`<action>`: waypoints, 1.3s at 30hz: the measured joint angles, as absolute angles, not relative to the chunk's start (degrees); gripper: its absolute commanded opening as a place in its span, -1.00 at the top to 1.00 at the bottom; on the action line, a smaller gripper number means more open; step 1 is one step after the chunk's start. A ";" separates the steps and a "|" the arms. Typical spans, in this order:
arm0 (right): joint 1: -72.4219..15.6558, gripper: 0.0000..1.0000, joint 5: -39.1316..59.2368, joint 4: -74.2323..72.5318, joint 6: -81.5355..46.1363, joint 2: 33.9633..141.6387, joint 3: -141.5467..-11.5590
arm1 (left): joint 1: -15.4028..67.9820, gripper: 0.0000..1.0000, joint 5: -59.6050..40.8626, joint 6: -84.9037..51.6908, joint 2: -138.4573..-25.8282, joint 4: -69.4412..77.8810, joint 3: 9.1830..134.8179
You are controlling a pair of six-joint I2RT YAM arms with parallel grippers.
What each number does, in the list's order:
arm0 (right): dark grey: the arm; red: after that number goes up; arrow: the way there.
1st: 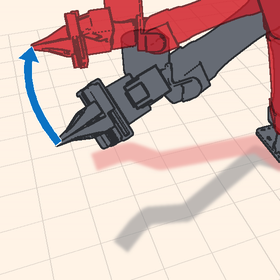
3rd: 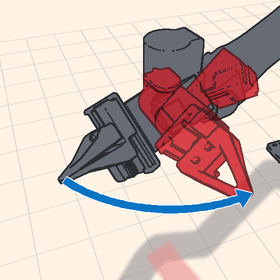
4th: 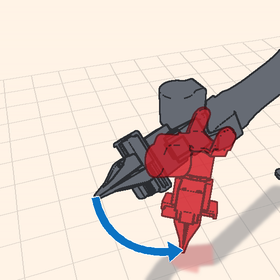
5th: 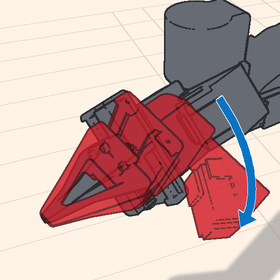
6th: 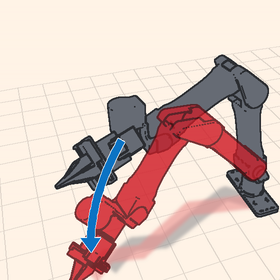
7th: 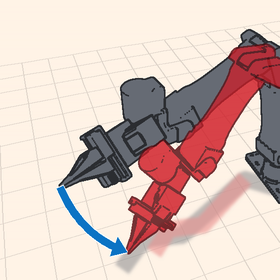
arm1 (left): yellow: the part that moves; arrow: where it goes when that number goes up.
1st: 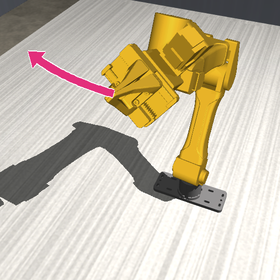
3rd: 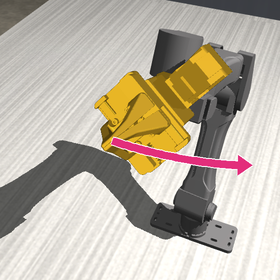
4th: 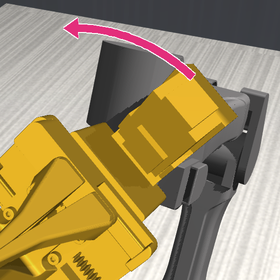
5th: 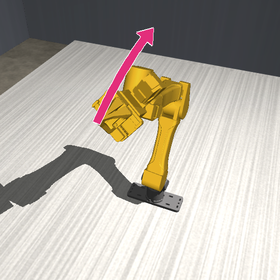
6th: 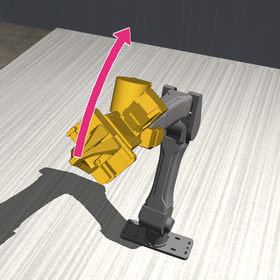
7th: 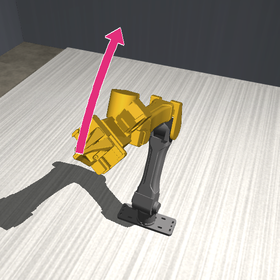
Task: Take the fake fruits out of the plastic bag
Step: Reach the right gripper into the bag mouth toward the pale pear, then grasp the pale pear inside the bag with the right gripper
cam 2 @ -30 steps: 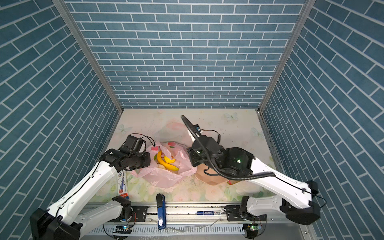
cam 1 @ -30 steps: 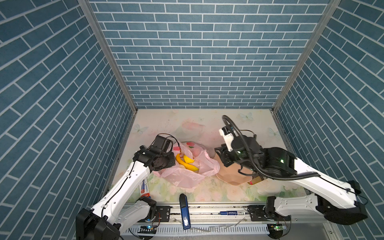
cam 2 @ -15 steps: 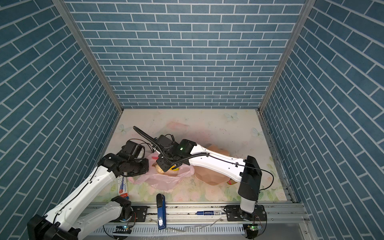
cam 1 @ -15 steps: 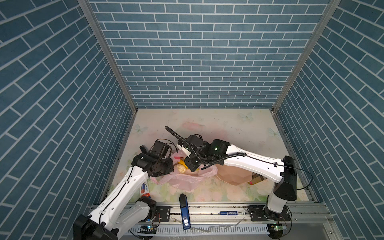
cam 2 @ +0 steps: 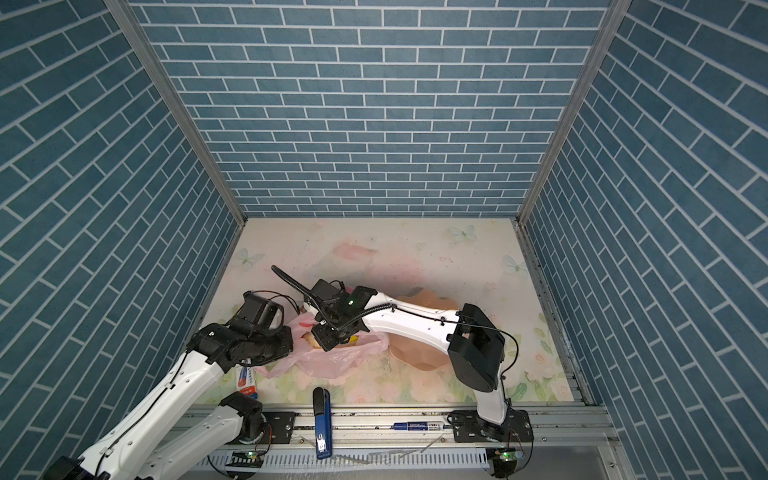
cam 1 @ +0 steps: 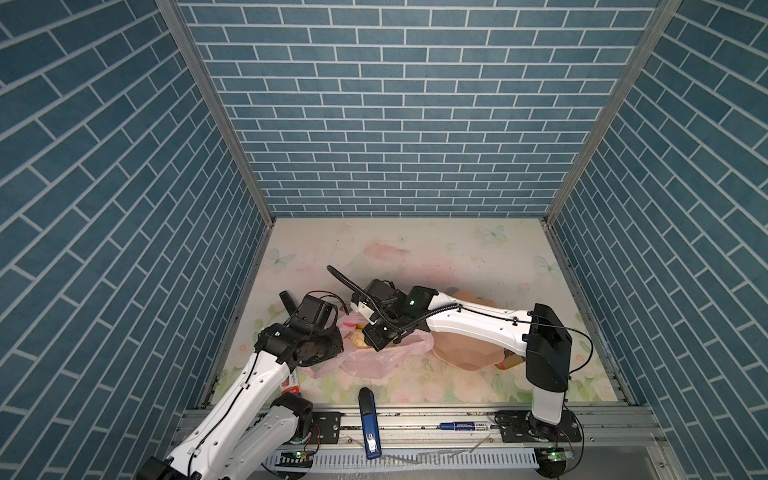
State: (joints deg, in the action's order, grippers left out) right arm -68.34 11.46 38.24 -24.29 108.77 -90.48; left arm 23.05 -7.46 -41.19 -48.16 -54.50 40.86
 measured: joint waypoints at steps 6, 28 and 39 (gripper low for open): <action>-68.36 0.60 13.52 37.41 -25.26 108.77 -85.91 | 23.05 0.85 -7.51 -42.22 -48.42 -53.15 39.68; -67.29 0.12 13.02 32.69 -26.76 107.42 -77.58 | 23.07 0.86 -7.57 -44.40 -48.27 -52.64 38.70; -65.19 -0.12 11.97 29.28 -26.81 111.77 -86.98 | 23.07 0.91 -6.50 -46.11 -46.00 -55.81 38.13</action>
State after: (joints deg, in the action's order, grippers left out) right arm -65.19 11.97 29.28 -26.81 111.77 -86.98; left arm 23.07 -6.50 -46.11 -46.00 -55.81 38.13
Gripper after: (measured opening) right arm 0.538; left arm 0.048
